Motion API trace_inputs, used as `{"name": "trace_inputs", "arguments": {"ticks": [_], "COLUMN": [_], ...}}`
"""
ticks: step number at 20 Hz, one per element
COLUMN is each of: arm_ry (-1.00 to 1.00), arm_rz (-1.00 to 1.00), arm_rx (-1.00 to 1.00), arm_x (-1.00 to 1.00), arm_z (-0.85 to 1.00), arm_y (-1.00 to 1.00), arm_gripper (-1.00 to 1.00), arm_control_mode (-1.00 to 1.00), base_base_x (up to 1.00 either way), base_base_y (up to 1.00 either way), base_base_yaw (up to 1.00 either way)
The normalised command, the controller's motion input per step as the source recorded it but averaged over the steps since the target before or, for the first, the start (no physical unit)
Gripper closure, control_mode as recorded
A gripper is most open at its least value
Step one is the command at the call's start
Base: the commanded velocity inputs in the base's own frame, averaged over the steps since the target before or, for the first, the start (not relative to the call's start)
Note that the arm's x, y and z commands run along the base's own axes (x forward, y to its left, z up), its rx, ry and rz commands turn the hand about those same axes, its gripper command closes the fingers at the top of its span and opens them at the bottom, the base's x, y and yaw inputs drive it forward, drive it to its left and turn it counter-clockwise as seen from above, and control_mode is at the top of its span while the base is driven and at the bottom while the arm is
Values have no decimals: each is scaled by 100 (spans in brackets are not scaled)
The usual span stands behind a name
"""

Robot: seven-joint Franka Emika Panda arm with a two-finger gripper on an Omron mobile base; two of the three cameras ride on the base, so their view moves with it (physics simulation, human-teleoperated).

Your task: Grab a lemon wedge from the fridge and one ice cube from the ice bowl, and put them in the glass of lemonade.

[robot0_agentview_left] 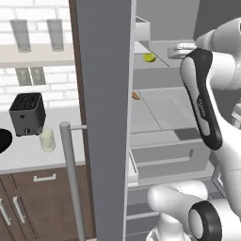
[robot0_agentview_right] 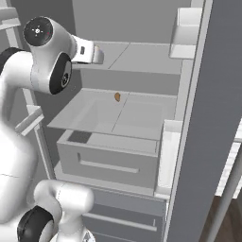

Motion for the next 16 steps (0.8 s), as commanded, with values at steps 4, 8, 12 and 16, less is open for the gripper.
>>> {"name": "trace_inputs", "arguments": {"ticks": [4,8,12,16], "arm_ry": [0,0,1,10], "arm_rz": [0,0,0,0], "arm_rx": [-4,-5,-2,0], "arm_x": [79,85,94,100], "arm_z": [-35,-30,-27,-1], "arm_y": [23,25,19,5], "arm_gripper": [-100,-100,-100,-100], "arm_control_mode": [-100,-100,-100,-100], "base_base_x": [0,0,0,0], "base_base_y": [0,0,0,0], "base_base_yaw": [0,0,0,0]}}
